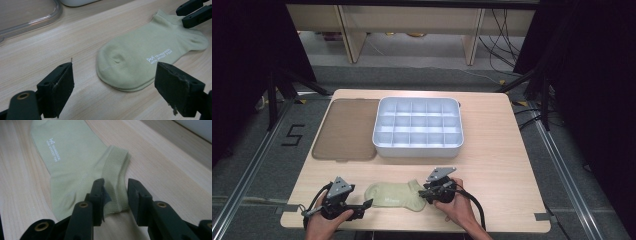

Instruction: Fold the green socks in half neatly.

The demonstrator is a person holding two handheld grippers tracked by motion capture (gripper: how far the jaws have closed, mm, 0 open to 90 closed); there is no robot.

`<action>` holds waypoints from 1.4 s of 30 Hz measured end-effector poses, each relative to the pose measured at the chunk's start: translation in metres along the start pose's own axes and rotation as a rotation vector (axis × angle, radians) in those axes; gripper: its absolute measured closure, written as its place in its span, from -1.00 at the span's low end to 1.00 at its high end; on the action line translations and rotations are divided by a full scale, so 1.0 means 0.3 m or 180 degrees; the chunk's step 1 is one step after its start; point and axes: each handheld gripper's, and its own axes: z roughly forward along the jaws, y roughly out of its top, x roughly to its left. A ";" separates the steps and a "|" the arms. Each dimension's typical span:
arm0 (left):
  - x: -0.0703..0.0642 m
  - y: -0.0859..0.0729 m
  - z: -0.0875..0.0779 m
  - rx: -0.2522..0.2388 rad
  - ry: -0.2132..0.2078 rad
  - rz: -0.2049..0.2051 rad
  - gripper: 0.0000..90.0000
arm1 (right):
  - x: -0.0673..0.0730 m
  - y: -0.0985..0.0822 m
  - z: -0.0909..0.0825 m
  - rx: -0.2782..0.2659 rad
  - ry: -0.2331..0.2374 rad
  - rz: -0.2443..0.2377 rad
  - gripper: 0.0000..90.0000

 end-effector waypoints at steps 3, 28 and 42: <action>0.001 -0.002 0.001 0.0004 -0.0012 0.0014 -0.66 | -0.002 -0.001 0.002 -0.0013 0.0068 0.0043 0.62; 0.002 0.001 -0.005 0.0002 -0.0008 -0.0026 -0.66 | 0.023 0.025 -0.091 0.0034 0.0281 -0.0236 0.79; -0.037 0.008 0.012 -0.0013 -0.0224 -0.0117 -0.62 | -0.078 -0.063 -0.170 0.0244 0.0310 -0.0222 0.79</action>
